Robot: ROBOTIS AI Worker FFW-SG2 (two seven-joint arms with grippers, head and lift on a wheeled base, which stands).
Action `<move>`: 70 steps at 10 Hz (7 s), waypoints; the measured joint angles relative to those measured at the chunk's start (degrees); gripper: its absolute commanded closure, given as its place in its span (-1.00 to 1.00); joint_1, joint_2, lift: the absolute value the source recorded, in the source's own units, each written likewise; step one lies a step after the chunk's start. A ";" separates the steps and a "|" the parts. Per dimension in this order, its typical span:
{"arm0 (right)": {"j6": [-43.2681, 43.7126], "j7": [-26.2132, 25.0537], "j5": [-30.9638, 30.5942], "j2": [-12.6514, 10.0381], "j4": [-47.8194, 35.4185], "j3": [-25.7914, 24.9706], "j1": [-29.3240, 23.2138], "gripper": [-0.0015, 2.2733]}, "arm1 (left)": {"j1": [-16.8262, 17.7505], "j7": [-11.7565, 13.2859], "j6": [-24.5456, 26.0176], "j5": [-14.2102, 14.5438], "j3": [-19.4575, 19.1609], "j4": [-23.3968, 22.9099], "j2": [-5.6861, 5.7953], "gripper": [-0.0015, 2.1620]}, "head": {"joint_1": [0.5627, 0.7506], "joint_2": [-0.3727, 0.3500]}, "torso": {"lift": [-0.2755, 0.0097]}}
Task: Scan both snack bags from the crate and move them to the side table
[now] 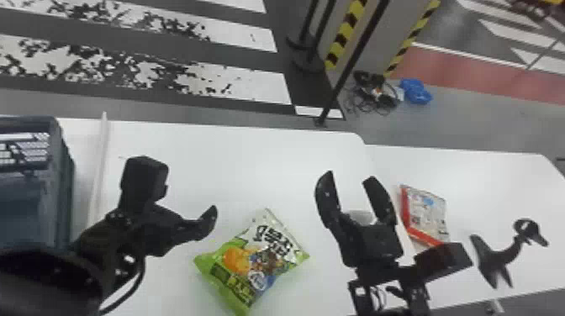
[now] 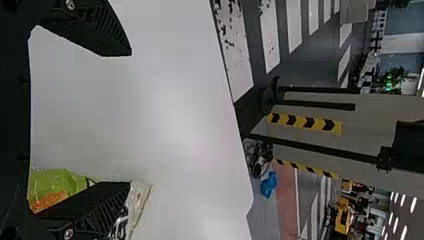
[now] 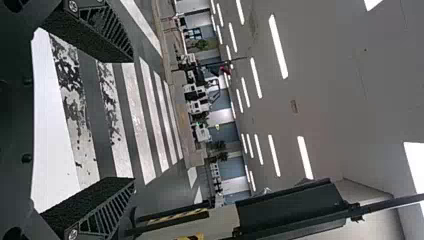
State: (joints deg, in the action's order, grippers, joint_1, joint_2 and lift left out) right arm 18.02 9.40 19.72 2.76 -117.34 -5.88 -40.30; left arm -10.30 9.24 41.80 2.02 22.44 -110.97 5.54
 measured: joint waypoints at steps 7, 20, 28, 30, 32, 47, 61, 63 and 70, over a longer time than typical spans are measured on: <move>-0.61 0.36 -1.57 0.23 1.70 0.00 0.36 -0.93 | -17.60 -4.03 -36.72 14.12 -22.98 -12.10 8.42 -0.93 | 0.41 -0.19 | 0.73; -40.55 -15.54 -38.65 9.76 -2.35 28.01 -0.73 -0.93 | -29.93 0.68 -51.98 23.58 -39.72 -10.60 7.83 -0.93 | 0.41 1.00 | 0.73; -62.16 -22.84 -47.69 10.62 -1.23 42.44 6.66 -0.93 | -29.35 3.68 -51.83 23.73 -39.01 -9.09 7.29 -0.93 | 0.41 1.00 | 0.73; -64.22 -22.52 -47.43 9.94 2.16 43.34 10.62 -0.93 | -29.44 4.27 -51.67 23.91 -39.02 -9.09 7.40 -0.93 | 0.41 1.00 | 0.73; -65.78 -21.97 -47.25 9.57 5.41 43.89 14.34 -0.93 | -29.61 4.46 -51.51 24.12 -39.26 -9.09 7.62 -0.93 | 0.41 1.00 | 0.73; -56.39 -9.20 -22.57 11.20 -6.41 25.94 13.34 0.98 | -28.56 9.08 -50.09 25.60 -39.60 -6.53 7.47 -0.93 | 0.41 1.00 | 0.73; -52.30 -26.22 11.18 1.82 -2.10 0.14 7.69 -1.00 | -28.39 10.14 -50.27 23.47 -37.21 -6.76 6.94 -0.93 | 0.41 0.22 | 0.73; -54.67 -32.21 3.33 2.05 -2.86 3.97 8.11 -1.00 | -28.13 10.47 -50.27 23.47 -36.74 -6.71 6.94 -0.93 | 0.41 0.18 | 0.73; -52.72 -21.07 -0.61 3.38 -6.83 5.00 5.71 -0.91 | -28.80 11.23 -50.51 23.64 -36.68 -7.17 6.82 -0.93 | 0.41 0.28 | 0.73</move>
State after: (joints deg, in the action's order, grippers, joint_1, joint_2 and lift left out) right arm -34.70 -11.67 19.11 6.14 -124.17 -0.88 -34.59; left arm -39.10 20.48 -8.71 25.66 -14.24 -118.14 12.36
